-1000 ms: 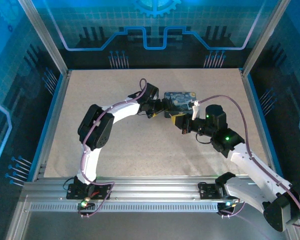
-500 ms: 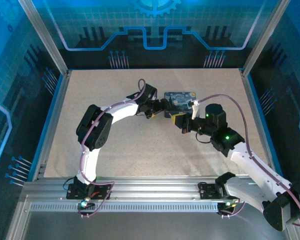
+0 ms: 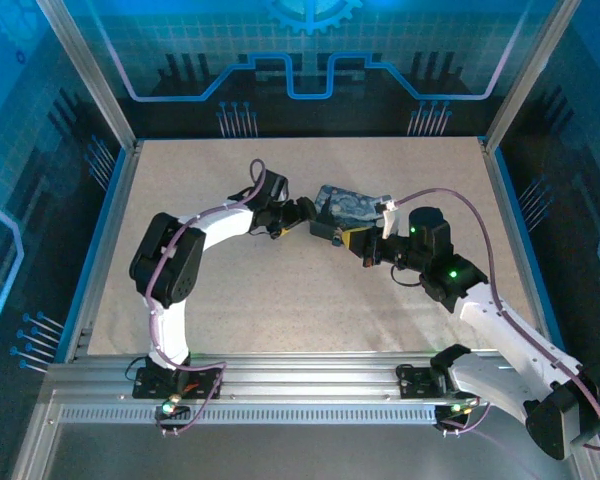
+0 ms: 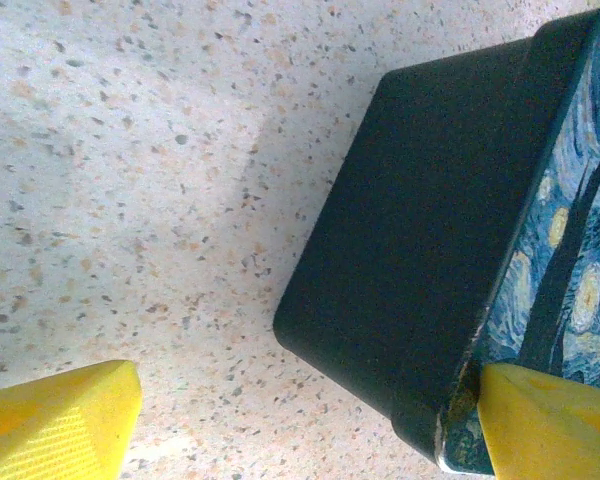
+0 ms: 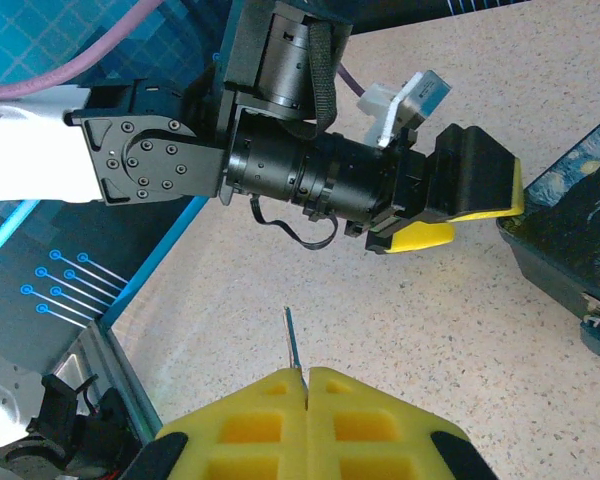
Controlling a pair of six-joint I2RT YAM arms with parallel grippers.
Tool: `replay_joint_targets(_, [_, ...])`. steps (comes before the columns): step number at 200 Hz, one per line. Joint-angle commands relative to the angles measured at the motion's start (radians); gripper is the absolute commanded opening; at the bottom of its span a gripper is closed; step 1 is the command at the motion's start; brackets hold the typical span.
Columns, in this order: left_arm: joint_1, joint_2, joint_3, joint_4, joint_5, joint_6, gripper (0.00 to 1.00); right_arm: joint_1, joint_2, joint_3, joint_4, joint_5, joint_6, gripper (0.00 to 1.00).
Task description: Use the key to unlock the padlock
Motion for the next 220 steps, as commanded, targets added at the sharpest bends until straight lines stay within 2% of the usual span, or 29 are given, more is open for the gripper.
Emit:
replay_joint_targets(1, [0.036, -0.009, -0.051, -0.125, -0.068, 0.043, 0.88, -0.013, 0.004, 0.023, -0.013, 0.005, -0.012, 0.0])
replay_joint_targets(56, [0.065, -0.054, -0.063, -0.126, -0.061, 0.088, 0.88, -0.019, 0.038, 0.013, -0.027, -0.004, -0.011, 0.0])
replay_joint_targets(103, [0.078, -0.103, -0.082, -0.115, -0.059, 0.108, 0.89, -0.079, 0.13, 0.0, 0.023, -0.103, 0.014, 0.01])
replay_joint_targets(135, [0.079, -0.219, -0.162, 0.01, -0.06, 0.163, 0.93, -0.153, 0.236, -0.01, 0.165, -0.194, 0.084, 0.0])
replay_joint_targets(162, [0.079, -0.321, -0.236, 0.088, -0.073, 0.22, 0.95, -0.173, 0.359, 0.042, 0.219, -0.237, 0.075, 0.0])
replay_joint_targets(220, [0.051, -0.475, -0.475, 0.358, 0.049, 0.271, 0.94, -0.204, 0.638, 0.19, 0.336, -0.258, 0.103, 0.0])
